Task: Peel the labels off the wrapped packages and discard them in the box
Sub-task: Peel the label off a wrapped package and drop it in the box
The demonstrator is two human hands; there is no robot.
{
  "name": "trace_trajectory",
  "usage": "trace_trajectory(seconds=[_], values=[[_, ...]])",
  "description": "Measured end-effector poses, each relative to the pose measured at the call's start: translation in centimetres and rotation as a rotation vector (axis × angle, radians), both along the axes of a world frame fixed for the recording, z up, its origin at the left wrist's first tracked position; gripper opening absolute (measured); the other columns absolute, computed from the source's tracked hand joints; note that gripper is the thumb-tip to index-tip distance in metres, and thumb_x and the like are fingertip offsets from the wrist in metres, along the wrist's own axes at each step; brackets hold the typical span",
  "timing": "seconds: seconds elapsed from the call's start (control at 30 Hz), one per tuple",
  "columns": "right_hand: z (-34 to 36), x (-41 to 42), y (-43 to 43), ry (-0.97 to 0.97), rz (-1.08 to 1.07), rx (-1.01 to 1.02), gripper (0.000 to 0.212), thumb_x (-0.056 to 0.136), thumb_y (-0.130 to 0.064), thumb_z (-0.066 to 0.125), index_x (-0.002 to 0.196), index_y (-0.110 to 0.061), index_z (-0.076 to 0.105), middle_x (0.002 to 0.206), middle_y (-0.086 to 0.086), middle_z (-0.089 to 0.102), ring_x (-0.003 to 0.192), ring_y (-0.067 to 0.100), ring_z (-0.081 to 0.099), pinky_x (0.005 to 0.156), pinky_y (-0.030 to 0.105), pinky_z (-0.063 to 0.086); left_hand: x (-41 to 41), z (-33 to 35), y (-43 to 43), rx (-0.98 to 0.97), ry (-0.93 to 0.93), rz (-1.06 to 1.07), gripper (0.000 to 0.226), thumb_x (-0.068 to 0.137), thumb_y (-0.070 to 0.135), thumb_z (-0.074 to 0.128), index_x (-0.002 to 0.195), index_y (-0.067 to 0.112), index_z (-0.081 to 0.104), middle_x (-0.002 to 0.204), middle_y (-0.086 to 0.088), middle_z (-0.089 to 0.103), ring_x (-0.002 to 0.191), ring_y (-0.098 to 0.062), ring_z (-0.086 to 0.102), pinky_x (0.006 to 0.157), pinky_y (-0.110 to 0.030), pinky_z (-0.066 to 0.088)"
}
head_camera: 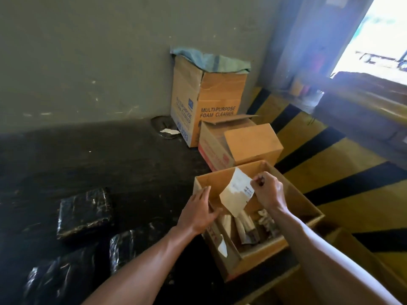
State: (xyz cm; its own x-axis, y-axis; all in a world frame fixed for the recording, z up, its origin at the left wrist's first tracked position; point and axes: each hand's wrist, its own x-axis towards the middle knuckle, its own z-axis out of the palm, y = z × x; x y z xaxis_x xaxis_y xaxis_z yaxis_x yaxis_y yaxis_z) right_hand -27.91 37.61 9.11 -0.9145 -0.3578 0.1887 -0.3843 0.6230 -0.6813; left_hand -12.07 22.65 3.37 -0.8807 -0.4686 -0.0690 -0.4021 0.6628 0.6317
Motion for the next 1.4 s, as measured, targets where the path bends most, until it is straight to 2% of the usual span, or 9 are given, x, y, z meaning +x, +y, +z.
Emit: trace_trajectory(seconds=[0.2, 0.4, 0.63, 0.77, 0.87, 0.97, 1.07, 1.27, 1.4], values=[[-3.8, 0.3, 2.0, -0.076, 0.030, 0.061, 0.008, 0.088, -0.016, 0.069, 0.081, -0.018, 0.067, 0.084, -0.002, 0.070, 0.073, 0.013, 0.060, 0.054, 0.025, 0.045, -0.7, -1.7, 2.4, -0.088, -0.036, 0.035, 0.094, 0.088, 0.065, 0.053, 0.158, 0.021, 0.008, 0.166, 0.005, -0.001, 0.151, -0.013, -0.003, 0.117, -0.040, 0.023], [-6.4, 0.9, 2.7, -0.126, 0.065, 0.114, 0.003, 0.091, -0.020, 0.068, 0.091, -0.023, 0.068, 0.093, -0.002, 0.071, 0.081, 0.018, 0.065, 0.072, 0.041, 0.058, -0.6, -1.8, 2.7, -0.145, -0.075, 0.062, 0.096, 0.086, 0.070, 0.050, 0.158, 0.022, 0.006, 0.166, 0.006, -0.002, 0.151, -0.014, 0.001, 0.117, -0.040, 0.023], [-6.3, 1.3, 2.6, -0.222, 0.096, 0.064, 0.016, 0.090, -0.027, 0.071, 0.100, -0.017, 0.063, 0.096, 0.002, 0.067, 0.074, 0.010, 0.060, 0.052, 0.019, 0.040, -0.6, -1.6, 2.9, -0.079, -0.064, 0.109, 0.103, 0.083, 0.070, 0.057, 0.158, 0.023, 0.003, 0.165, 0.007, -0.005, 0.150, -0.016, 0.013, 0.114, -0.040, 0.031], [-5.7, 1.3, 1.9, -0.246, 0.096, 0.055, 0.050, 0.089, -0.037, 0.073, 0.130, -0.011, 0.058, 0.125, 0.005, 0.062, 0.102, 0.017, 0.059, 0.066, 0.020, 0.043, -0.2, -1.4, 2.8, -0.033, -0.013, 0.151, 0.103, 0.083, 0.066, 0.060, 0.157, 0.023, 0.005, 0.166, 0.005, 0.001, 0.149, -0.019, 0.020, 0.111, -0.043, 0.036], [-5.1, 1.4, 0.9, -0.240, 0.118, 0.030, 0.060, 0.087, -0.042, 0.073, 0.135, -0.012, 0.055, 0.132, 0.006, 0.059, 0.109, 0.019, 0.057, 0.075, 0.024, 0.044, 1.0, -0.9, 1.3, -0.005, 0.024, 0.168, 0.099, 0.085, 0.064, 0.060, 0.158, 0.023, 0.006, 0.166, 0.002, 0.005, 0.150, -0.019, 0.017, 0.115, -0.046, 0.033], [-4.1, 1.9, -1.4, -0.240, 0.156, 0.021, 0.060, 0.086, -0.045, 0.073, 0.134, -0.013, 0.054, 0.130, 0.005, 0.058, 0.104, 0.015, 0.054, 0.072, 0.026, 0.049, 3.2, -0.1, -1.5, -0.010, 0.044, 0.205, 0.095, 0.087, 0.062, 0.058, 0.158, 0.022, 0.008, 0.165, 0.003, 0.005, 0.150, -0.016, 0.013, 0.116, -0.043, 0.030], [-3.3, 3.4, -5.0, -0.212, 0.228, -0.016, 0.050, 0.086, -0.039, 0.075, 0.127, -0.016, 0.057, 0.128, 0.006, 0.060, 0.109, 0.019, 0.059, 0.085, 0.038, 0.057, 6.3, 0.4, -5.1, 0.012, 0.081, 0.302, 0.091, 0.089, 0.060, 0.057, 0.157, 0.022, 0.012, 0.165, 0.002, 0.011, 0.150, -0.015, 0.014, 0.116, -0.038, 0.029], [-3.0, 9.8, -15.5, -0.128, 0.357, 0.087, 0.053, 0.088, -0.045, 0.070, 0.133, -0.020, 0.057, 0.122, -0.001, 0.063, 0.110, 0.016, 0.060, 0.082, 0.026, 0.043, 15.4, -0.2, -13.6, 0.120, 0.070, 0.584, 0.083, 0.091, 0.051, 0.060, 0.156, 0.020, 0.019, 0.159, -0.003, 0.029, 0.142, -0.022, 0.035, 0.107, -0.038, 0.038], [-4.4, 15.3, -21.9, -0.191, 0.438, 0.110, 0.057, 0.087, -0.046, 0.070, 0.135, -0.019, 0.056, 0.124, -0.002, 0.061, 0.107, 0.014, 0.061, 0.085, 0.029, 0.049, 21.7, -1.7, -18.3, 0.200, 0.067, 0.737, 0.083, 0.089, 0.048, 0.065, 0.155, 0.018, 0.024, 0.154, -0.005, 0.037, 0.136, -0.023, 0.043, 0.107, -0.038, 0.038]])
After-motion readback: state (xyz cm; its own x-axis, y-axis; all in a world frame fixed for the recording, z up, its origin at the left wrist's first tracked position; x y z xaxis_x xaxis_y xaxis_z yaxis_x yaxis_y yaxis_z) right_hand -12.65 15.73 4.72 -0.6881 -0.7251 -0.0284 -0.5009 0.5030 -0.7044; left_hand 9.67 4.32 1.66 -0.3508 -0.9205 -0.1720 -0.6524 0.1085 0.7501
